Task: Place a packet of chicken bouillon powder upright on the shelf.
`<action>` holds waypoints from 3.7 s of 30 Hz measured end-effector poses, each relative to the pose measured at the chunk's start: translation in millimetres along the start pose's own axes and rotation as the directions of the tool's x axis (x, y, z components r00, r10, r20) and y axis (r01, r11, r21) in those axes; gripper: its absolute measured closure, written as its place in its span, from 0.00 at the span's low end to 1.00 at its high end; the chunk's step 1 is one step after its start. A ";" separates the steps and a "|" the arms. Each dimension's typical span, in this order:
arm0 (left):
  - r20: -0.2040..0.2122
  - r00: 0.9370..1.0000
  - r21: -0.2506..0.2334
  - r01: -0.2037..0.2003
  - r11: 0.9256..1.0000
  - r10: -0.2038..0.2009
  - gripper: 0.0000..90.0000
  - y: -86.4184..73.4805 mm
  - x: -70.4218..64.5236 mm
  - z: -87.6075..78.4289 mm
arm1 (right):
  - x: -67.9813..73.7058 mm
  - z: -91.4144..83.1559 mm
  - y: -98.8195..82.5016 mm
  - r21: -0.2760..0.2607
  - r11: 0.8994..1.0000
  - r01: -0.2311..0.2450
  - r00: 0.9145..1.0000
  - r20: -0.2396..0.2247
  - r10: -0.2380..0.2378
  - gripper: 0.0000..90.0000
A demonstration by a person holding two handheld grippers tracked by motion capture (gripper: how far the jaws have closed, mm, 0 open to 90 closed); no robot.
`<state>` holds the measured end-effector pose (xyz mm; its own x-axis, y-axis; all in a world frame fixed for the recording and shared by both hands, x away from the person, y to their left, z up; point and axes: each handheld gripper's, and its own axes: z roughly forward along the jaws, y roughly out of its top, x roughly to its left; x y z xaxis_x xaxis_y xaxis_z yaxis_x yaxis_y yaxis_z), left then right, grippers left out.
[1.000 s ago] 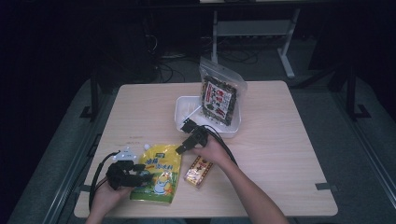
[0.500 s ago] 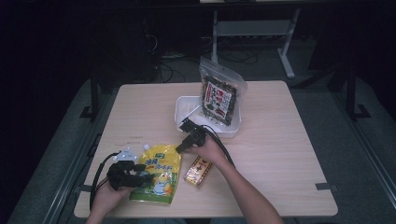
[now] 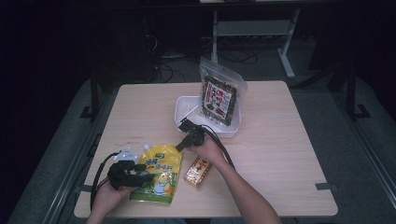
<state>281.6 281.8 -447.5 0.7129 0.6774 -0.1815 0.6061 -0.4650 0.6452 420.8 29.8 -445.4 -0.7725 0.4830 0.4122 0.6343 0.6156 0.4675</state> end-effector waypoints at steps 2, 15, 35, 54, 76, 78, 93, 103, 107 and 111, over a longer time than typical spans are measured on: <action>-0.003 1.000 -0.004 0.003 1.000 -0.004 0.44 0.0 -0.4 -0.6 | 2.3 -2.1 -0.2 -0.005 1.000 0.008 1.000 0.003 -0.008 0.99; -0.049 0.998 -0.055 0.041 0.998 -0.043 0.34 -0.2 5.2 -11.8 | 13.8 -28.0 -6.4 -0.078 0.996 0.051 0.998 -0.018 -0.053 0.99; 0.082 0.987 -0.094 0.149 0.984 -0.141 0.24 -3.3 16.7 -8.4 | 35.8 -72.1 -14.7 -0.180 0.973 0.142 0.990 0.006 -0.144 0.99; 0.208 0.968 -0.163 0.176 0.971 -0.140 0.64 -2.7 18.4 -12.7 | 45.0 -91.8 -25.0 -0.254 0.951 0.179 0.982 -0.006 -0.186 0.99; 0.237 0.965 -0.222 0.164 0.961 -0.110 0.93 0.8 11.2 -14.3 | 36.2 -105.0 -25.6 -0.203 0.962 0.184 0.978 -0.065 -0.201 0.95; 0.235 0.967 -0.227 0.155 0.962 -0.100 0.93 1.6 10.3 -14.9 | 34.3 -106.6 -22.6 -0.196 0.962 0.191 0.975 -0.077 -0.210 0.91; 0.239 0.971 -0.251 0.091 0.964 -0.029 0.94 9.7 2.3 -18.6 | 33.3 -98.1 7.8 -0.087 0.967 0.239 0.956 -0.151 -0.250 0.78; 0.244 0.970 -0.258 0.067 0.964 -0.003 0.94 12.0 0.5 -19.7 | 41.8 -85.5 20.0 0.012 0.960 0.281 0.944 -0.184 -0.274 0.90; 0.245 0.969 -0.257 0.065 0.964 0.000 0.94 12.7 0.1 -19.3 | 43.1 -86.7 20.1 0.018 0.959 0.283 0.943 -0.189 -0.274 0.91; 0.245 0.969 -0.259 0.061 0.964 0.004 0.94 13.4 -0.1 -19.0 | 43.1 -88.1 19.3 0.022 0.959 0.284 0.941 -0.197 -0.275 0.93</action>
<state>283.0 286.2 -424.8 0.7803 0.5147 -0.3553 0.5366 -0.2592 0.8030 402.2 7.7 -349.7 -0.8958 0.1630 0.4135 0.3879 0.7410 0.5482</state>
